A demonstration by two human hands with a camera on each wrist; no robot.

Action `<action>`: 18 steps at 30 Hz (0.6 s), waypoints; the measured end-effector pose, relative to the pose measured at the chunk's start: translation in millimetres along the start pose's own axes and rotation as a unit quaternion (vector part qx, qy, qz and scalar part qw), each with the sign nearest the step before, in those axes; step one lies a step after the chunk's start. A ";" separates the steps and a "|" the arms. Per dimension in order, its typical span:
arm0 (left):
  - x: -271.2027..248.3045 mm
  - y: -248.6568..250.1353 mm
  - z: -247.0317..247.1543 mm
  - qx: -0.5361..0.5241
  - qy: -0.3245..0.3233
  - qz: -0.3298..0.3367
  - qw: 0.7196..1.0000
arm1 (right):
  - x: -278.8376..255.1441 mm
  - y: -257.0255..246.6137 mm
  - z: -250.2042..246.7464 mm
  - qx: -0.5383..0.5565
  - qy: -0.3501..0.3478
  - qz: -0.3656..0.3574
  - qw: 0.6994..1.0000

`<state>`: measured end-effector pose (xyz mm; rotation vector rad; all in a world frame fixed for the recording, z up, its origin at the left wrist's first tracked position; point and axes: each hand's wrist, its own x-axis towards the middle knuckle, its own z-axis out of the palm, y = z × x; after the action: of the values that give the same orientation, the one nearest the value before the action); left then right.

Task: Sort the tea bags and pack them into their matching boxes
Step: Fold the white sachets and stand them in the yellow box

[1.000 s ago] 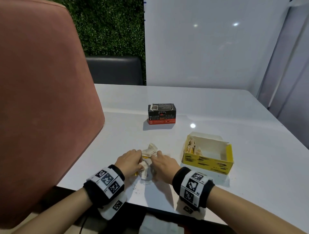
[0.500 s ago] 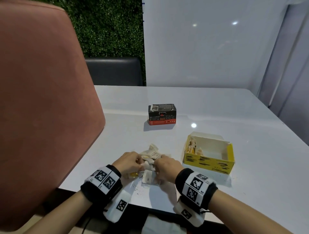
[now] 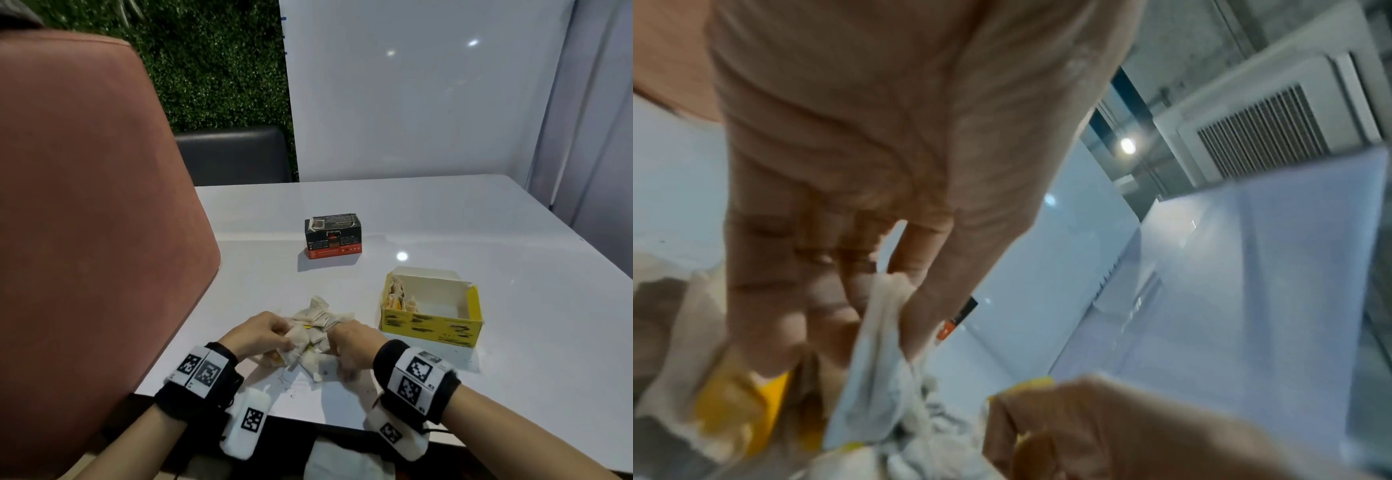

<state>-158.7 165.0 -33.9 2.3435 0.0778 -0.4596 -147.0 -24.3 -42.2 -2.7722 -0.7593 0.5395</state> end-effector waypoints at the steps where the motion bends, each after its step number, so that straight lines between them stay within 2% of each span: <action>1: -2.1 -2.3 -2.3 -0.027 -0.001 0.000 1.000 | -1.0 3.3 -5.1 0.026 -0.005 0.004 1.000; 4: -10.6 -7.0 -7.3 -0.140 0.008 0.000 0.990 | -7.7 12.7 -23.9 0.145 0.019 -0.004 0.989; 7: -16.9 -6.0 -8.1 -0.240 0.013 0.026 0.970 | -12.1 16.8 -38.1 0.284 0.027 -0.030 0.958; 10: -18.6 -0.5 -6.2 -0.308 0.018 0.049 0.950 | -8.7 15.1 -40.8 0.399 0.065 -0.054 0.913; 15: -18.7 5.5 0.9 -0.406 0.068 0.101 0.906 | -7.1 14.2 -25.1 0.500 0.171 -0.037 0.848; 18: -19.0 6.7 7.7 -0.463 0.047 0.105 0.879 | -13.4 17.3 -14.5 0.599 0.146 -0.034 0.787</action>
<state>-177.5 156.3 -28.0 1.4001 0.0670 -0.1345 -144.2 -47.5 -30.4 -1.5511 -0.2443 0.3522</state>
